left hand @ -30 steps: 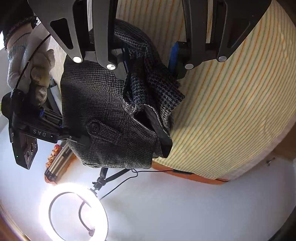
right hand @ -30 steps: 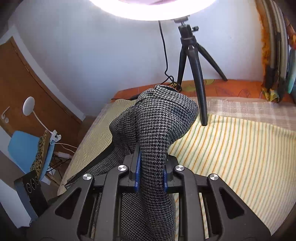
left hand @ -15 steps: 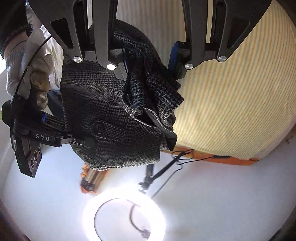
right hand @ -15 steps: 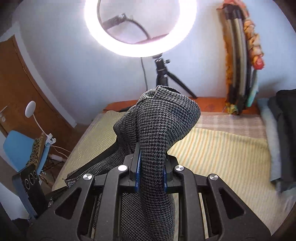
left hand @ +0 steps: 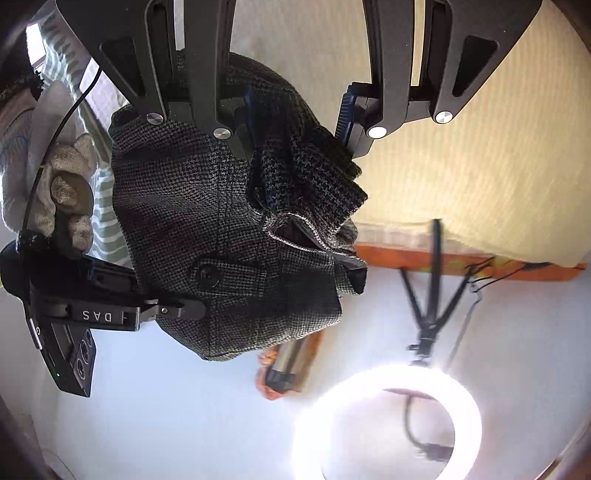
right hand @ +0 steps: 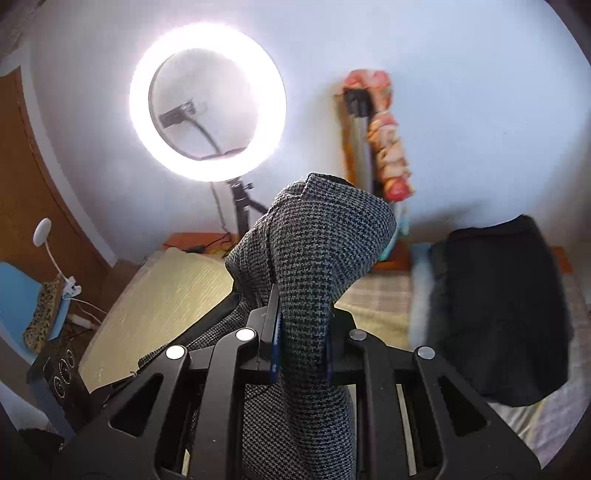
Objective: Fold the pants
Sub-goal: 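Lift the folded shorts with both tools and carry them toward the clothes stack, then lower the shorts onto the stack of jeans and open both tools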
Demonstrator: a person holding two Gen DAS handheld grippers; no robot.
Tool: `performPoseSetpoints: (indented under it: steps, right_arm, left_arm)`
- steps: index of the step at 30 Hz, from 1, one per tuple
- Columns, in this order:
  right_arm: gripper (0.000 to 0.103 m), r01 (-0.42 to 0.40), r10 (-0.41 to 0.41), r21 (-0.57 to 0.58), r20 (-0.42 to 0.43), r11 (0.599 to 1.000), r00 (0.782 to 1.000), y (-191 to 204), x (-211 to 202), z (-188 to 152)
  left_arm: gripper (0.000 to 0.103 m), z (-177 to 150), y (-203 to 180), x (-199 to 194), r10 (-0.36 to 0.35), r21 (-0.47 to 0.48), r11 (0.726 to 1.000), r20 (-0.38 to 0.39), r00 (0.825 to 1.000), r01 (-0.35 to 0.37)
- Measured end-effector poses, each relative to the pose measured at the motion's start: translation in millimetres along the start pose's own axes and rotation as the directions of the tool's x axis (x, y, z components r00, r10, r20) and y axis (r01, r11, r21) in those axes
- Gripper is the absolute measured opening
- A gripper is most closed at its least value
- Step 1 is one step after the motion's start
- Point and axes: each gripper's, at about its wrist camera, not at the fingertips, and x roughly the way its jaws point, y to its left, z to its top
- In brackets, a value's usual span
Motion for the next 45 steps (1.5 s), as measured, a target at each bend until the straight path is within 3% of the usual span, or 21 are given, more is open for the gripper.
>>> performPoseSetpoints:
  steps: [14, 20, 27, 33, 37, 39, 41, 42, 45]
  right_arm:
    - [0.018, 0.152, -0.151, -0.017, 0.063, 0.988, 0.987, -118, -48, 54]
    - [0.018, 0.184, -0.181, -0.041, 0.064, 0.982, 0.981, -165, -41, 67]
    - [0.018, 0.158, -0.156, -0.055, 0.029, 0.986, 0.987, -216, -2, 59]
    - [0.018, 0.128, -0.127, 0.022, -0.032, 0.992, 0.991, -261, 36, 45]
    - [0.034, 0.179, -0.170, 0.129, -0.081, 0.975, 0.982, -297, 47, 31]
    - [0.043, 0.226, -0.217, 0.120, -0.087, 0.967, 0.972, -300, 47, 25]
    - [0.058, 0.294, -0.286, 0.089, -0.097, 0.952, 0.953, -300, 47, 22]
    - [0.059, 0.318, -0.309, 0.090, -0.101, 0.944, 0.946, -300, 47, 22]
    - [0.059, 0.340, -0.330, 0.114, -0.098, 0.934, 0.939, -301, 40, 22]
  left_arm:
    - [0.032, 35, -119, 101, -0.111, 0.072, 0.992, 0.035, 0.993, 0.108]
    - [0.032, 32, -151, 148, -0.109, 0.099, 0.990, 0.041, 0.993, 0.104]
    - [0.032, 23, -154, 194, -0.079, 0.055, 0.995, -0.001, 0.997, 0.078]
    - [0.033, 10, -148, 208, -0.044, 0.048, 0.998, -0.025, 0.999, 0.045]
    - [0.039, 12, -149, 208, -0.032, 0.052, 0.998, -0.066, 0.997, 0.035]
    - [0.047, 15, -146, 208, -0.030, 0.049, 0.998, -0.080, 0.996, 0.034]
    - [0.056, 18, -141, 202, -0.016, 0.035, 0.999, -0.082, 0.996, 0.019]
    - [0.063, 19, -137, 199, -0.001, 0.038, 0.999, -0.073, 0.997, 0.003]
    - [0.066, 24, -127, 195, 0.061, 0.041, 0.997, -0.057, 0.997, -0.058]
